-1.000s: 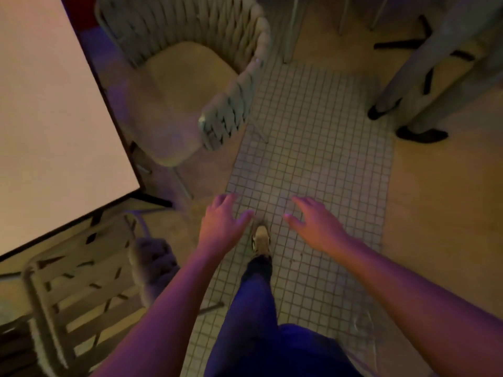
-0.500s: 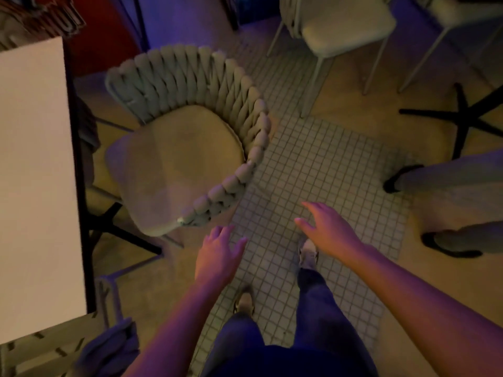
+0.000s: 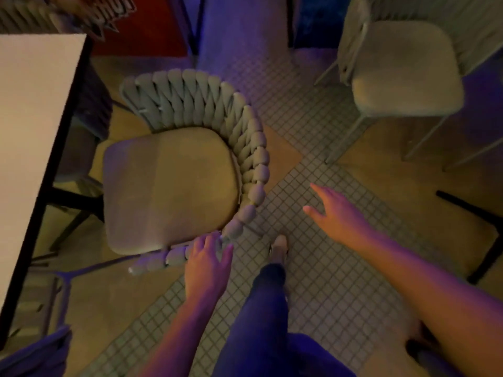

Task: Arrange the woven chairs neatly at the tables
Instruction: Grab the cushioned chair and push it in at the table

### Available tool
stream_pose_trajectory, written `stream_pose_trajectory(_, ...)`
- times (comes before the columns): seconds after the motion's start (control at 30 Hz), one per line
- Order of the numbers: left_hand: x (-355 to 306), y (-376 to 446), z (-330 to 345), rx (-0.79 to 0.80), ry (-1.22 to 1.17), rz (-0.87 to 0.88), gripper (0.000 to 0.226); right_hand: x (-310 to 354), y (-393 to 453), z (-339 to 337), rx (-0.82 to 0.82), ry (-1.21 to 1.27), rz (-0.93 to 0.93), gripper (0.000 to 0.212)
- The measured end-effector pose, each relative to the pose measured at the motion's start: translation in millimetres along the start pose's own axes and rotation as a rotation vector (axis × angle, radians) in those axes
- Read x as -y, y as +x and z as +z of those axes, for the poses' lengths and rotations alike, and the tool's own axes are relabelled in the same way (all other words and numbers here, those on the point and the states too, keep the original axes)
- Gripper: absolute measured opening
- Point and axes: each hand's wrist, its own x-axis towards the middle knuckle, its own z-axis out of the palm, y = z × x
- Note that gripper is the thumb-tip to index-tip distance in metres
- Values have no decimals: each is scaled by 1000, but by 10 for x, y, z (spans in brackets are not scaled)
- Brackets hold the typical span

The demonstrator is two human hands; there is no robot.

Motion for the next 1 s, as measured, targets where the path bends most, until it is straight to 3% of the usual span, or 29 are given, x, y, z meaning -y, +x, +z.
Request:
stream_pose_trajectory(0.43,-503,1484,-298,-302,-145,-386,55,892,2186,-456,172,-191,-455,61)
stream_pose_trajectory(0.63,-434,1546,-421,-453,-239,-658,55,1379,2976,-510,275,-289,-643,59)
stream_pose_trajectory(1.0,-510,1222,-19,-794,-363,-1164,47,1864,4185,-497,303,-331,-902,62)
